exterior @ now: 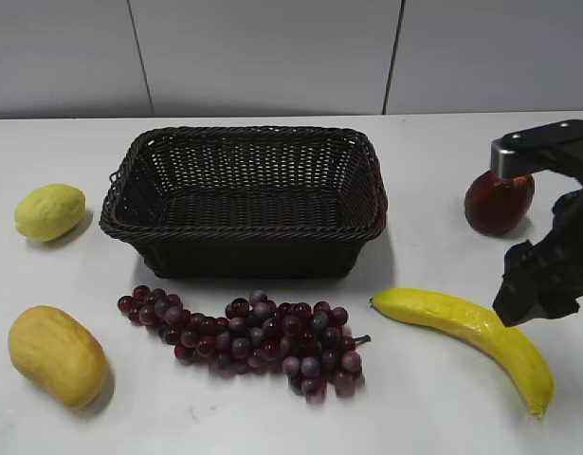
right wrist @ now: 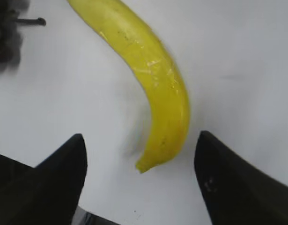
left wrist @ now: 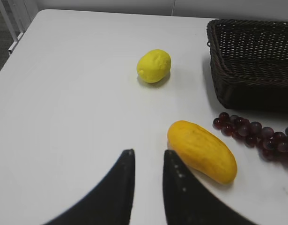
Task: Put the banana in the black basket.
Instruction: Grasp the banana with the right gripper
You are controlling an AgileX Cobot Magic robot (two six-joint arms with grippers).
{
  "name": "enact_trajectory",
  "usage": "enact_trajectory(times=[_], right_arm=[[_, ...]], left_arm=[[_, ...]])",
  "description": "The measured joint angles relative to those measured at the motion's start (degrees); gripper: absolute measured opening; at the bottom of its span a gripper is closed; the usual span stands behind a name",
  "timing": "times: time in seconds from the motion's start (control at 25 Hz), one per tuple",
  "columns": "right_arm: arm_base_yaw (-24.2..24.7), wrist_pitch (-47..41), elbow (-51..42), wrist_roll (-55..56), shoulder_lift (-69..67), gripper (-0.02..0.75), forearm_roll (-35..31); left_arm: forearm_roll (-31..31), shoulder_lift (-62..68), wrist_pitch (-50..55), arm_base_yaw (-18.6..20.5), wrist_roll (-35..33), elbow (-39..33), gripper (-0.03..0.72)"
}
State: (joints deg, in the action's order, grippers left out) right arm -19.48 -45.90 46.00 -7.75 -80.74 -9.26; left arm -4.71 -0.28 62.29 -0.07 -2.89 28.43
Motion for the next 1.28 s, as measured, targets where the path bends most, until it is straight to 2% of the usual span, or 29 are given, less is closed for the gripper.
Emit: enact_trajectory(times=[0.2, 0.4, 0.76, 1.28], right_arm=[[-0.98, 1.86, 1.02, -0.05, -7.08, 0.615, 4.17], [-0.98, 2.55, 4.75, -0.97, -12.64, 0.657, 4.8], [-0.98, 5.21, 6.29, -7.04, -19.43, 0.651, 2.83], [-0.98, 10.27, 6.34, -7.93, -24.54, 0.58, 3.24]], left_arm=[[0.0, 0.0, 0.0, 0.0, 0.0, 0.0, 0.202], [0.0, 0.0, 0.0, 0.0, 0.0, 0.0, 0.202], [0.0, 0.0, 0.0, 0.0, 0.0, 0.0, 0.202], [0.0, 0.0, 0.0, 0.0, 0.0, 0.0, 0.202]])
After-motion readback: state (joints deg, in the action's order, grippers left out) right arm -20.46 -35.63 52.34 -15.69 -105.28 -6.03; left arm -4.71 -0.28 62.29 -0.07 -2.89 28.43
